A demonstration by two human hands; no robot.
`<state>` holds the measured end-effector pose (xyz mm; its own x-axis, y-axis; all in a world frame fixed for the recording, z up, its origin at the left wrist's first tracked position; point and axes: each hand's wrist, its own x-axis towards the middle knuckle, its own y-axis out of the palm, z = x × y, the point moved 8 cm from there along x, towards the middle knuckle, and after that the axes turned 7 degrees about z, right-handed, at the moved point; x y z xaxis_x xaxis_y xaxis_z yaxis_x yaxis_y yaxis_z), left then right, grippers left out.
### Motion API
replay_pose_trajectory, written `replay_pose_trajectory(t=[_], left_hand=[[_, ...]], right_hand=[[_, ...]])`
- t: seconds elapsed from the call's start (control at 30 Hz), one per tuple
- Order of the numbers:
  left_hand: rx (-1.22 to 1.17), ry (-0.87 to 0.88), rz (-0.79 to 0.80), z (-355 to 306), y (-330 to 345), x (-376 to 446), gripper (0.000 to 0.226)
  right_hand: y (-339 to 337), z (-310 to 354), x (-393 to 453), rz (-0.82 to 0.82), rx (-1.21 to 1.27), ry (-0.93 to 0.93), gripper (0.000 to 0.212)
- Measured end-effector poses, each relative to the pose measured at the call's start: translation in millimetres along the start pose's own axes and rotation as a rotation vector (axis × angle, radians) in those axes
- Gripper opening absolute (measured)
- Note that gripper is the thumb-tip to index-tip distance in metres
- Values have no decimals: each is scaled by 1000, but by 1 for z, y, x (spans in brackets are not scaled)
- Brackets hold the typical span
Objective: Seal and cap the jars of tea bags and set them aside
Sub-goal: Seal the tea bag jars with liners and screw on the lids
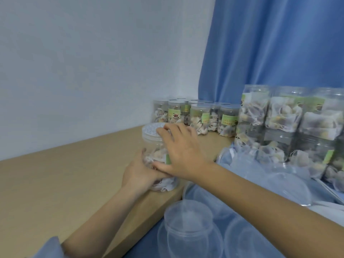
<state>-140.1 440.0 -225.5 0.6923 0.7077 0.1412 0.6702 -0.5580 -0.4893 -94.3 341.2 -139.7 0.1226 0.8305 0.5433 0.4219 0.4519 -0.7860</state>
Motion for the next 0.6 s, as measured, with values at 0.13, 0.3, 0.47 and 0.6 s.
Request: replay_pose_trajectory(t=[0.13, 0.3, 0.47, 0.6], left_hand=[[-157, 79, 158, -17, 38, 34, 99], [-175, -44, 225, -39, 75, 75, 110], [-188, -49, 278, -61, 103, 80, 91], [-217, -22, 293, -88, 116, 62, 72]], right_hand=[[31, -57, 18, 74, -91, 38, 77], [94, -193, 12, 443, -177, 432, 110], [100, -187, -3, 379, 20, 327, 101], [68, -168, -20, 351, 74, 166, 79]])
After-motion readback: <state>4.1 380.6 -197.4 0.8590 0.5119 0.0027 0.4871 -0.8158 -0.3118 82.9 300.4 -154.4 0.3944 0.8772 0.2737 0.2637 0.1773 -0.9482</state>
